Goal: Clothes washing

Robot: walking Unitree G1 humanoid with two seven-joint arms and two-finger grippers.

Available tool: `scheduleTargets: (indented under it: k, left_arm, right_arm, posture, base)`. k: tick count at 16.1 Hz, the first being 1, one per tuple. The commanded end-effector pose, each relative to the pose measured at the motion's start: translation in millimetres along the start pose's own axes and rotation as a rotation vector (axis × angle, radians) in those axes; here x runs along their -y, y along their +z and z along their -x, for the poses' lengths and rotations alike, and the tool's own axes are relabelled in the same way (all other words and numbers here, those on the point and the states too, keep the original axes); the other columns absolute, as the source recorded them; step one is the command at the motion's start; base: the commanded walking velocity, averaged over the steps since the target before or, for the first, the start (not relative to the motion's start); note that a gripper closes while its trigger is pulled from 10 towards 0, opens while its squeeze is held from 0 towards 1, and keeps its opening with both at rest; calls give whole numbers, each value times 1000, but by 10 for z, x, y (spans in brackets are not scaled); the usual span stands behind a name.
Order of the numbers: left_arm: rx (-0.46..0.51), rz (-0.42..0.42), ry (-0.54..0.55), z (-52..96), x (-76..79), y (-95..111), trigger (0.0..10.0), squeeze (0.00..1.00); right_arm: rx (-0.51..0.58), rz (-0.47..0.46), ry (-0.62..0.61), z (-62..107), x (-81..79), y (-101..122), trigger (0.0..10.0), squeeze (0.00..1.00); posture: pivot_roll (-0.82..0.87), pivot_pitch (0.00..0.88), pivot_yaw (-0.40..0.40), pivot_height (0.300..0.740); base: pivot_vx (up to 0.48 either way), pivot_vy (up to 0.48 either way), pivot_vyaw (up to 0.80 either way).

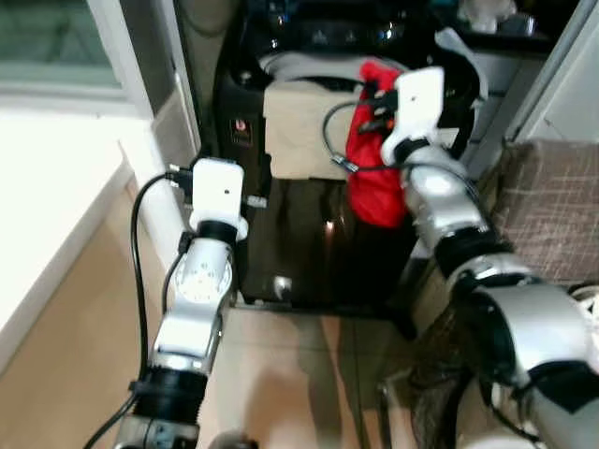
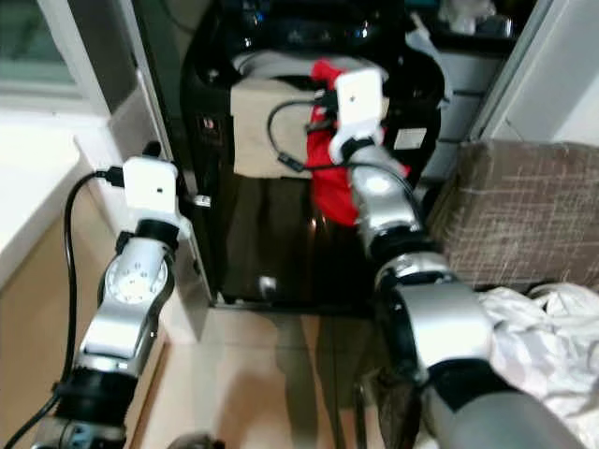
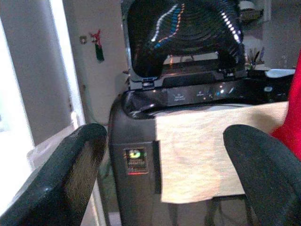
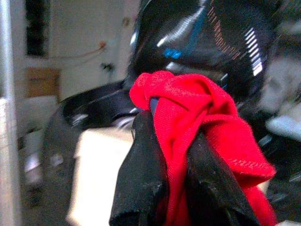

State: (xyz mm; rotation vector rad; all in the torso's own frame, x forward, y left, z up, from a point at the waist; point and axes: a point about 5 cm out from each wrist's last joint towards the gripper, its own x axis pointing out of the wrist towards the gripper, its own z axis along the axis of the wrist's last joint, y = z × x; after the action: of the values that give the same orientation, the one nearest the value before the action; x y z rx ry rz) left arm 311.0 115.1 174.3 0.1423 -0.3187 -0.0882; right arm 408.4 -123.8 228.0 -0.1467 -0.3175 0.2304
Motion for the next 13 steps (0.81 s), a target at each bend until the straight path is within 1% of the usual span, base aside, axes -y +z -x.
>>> scheduleTargets:
  k: [1,2,4,5,6,7,8,9,10,11,12,13]
  left_arm:
    - [45,1,-28,-30,68,95,10000,0]
    - [56,-15,-52,-31,92,113,10000,0]
    - [66,-13,-68,-28,104,136,10000,0]
    - [69,-6,-64,-27,95,143,10000,0]
    - [70,-5,-61,-27,92,145,10000,0]
    - [74,-9,-56,-27,91,152,10000,0]
    - [81,-18,-65,-24,108,165,10000,0]
    - [84,-21,-67,-24,111,170,10000,0]
    - [89,-29,-78,-22,116,179,10000,0]
    - [87,-26,-84,-24,119,177,10000,0]
    - [89,-21,-94,-24,129,178,10000,0]
    - [91,-20,-97,-25,134,181,10000,0]
  right_arm:
    - [146,36,-32,-128,104,378,0,8]
    - [184,27,-45,-183,138,522,0,0]
    - [204,68,-110,-228,221,654,0,0]
    - [214,57,-121,-249,242,710,10000,0]
    - [221,55,-112,-263,237,744,10000,0]
    - [244,87,-122,-277,237,806,10000,0]
    - [293,106,-122,-302,222,928,10000,0]
    - [304,105,-125,-309,222,961,10000,0]
    - [354,139,-155,-337,243,1122,10000,0]
    - [379,164,-172,-357,264,1230,10000,0]
    - [384,179,-186,-378,291,1309,10000,0]
    - [376,194,-206,-390,320,1344,10000,0]
  posture:
    - [76,0,-32,740]
    - [78,0,-33,740]
    - [79,0,-34,740]
    - [79,0,-34,740]
    - [79,0,-34,740]
    - [81,0,-37,740]
    - [82,0,-38,740]
    - [82,0,-38,740]
    - [82,0,-38,740]
    - [82,0,-35,740]
    - [81,0,-34,740]
    - [79,0,-34,740]
  base:
    - [480,0,0]
    - [480,0,0]
    - [480,0,0]
    - [480,0,0]
    - [480,0,0]
    - [480,0,0]
    - [480,0,0]
    - [480,0,0]
    - [480,0,0]
    - [480,0,0]
    - [480,0,0]
    - [480,0,0]
